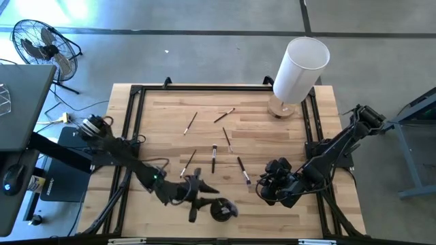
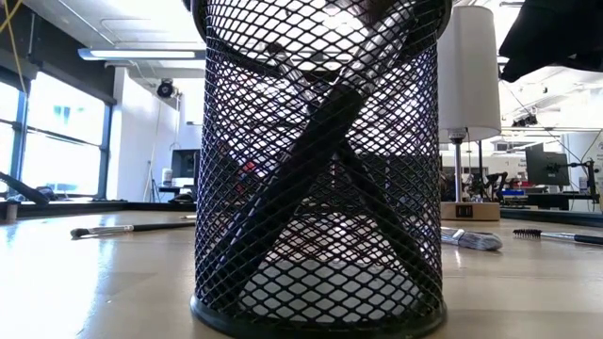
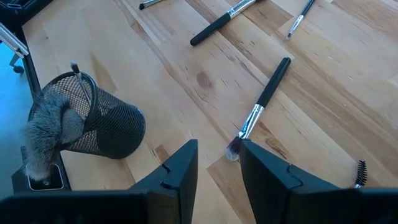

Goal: Put items in baskets/containers
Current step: Put the brow brush into the black pen holder

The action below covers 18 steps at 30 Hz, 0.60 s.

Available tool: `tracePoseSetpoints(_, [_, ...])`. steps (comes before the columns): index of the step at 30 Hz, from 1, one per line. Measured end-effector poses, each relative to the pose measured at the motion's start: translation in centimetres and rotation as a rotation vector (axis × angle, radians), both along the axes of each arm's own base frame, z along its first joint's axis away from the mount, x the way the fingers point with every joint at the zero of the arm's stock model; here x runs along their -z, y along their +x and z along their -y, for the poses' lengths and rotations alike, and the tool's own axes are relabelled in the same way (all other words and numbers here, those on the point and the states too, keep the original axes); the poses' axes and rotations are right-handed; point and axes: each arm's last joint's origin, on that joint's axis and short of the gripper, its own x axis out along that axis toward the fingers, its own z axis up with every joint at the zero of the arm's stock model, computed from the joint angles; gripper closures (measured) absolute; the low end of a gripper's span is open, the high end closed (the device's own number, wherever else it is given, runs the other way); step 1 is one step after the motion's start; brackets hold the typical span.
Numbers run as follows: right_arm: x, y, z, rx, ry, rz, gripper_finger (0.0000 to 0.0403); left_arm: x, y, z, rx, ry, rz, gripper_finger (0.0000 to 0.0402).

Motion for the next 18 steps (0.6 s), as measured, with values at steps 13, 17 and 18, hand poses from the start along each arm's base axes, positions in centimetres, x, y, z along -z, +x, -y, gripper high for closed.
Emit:
tracePoseSetpoints(13, [0.0, 0.0, 0.0, -0.015, -0.022, -0.001, 0.0289, -1.7, -4.2, -7.1, -0.14, -0.157, -0.48, 0.027])
tracePoseSetpoints(17, [0.0, 0.0, 0.0, -0.015, -0.024, 0.0, 0.0289, -0.5, -5.5, -8.3, -0.15, -0.127, -0.695, 0.0271])
tracePoseSetpoints(18, [0.0, 0.0, 0.0, -0.014, -0.024, 0.001, 0.0289, -0.2, -5.9, -8.5, -0.147, -0.112, -0.75, 0.0272])
